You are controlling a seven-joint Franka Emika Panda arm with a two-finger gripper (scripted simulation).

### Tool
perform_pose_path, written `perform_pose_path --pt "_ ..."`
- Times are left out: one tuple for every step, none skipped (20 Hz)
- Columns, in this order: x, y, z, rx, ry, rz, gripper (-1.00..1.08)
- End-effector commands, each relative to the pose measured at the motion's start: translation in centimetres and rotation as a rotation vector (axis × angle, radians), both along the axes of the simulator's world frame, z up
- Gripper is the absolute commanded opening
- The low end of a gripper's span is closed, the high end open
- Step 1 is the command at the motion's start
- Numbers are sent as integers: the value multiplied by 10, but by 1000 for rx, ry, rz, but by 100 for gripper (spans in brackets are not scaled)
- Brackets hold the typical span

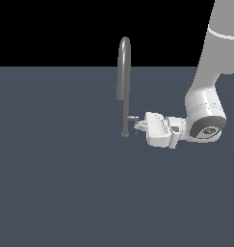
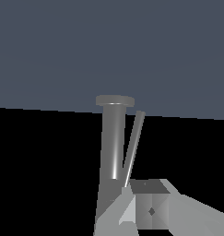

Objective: Turn on the faucet by rotating a designated handle.

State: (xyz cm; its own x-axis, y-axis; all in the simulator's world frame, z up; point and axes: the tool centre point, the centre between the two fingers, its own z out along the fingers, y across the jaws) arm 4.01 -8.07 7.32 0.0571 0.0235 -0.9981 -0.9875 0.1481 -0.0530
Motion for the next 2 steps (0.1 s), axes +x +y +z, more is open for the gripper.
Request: perform_pose_path --pt "1 0 -43 -22 52 -36 -100" --pt "1 0 -43 -22 52 -36 -100"
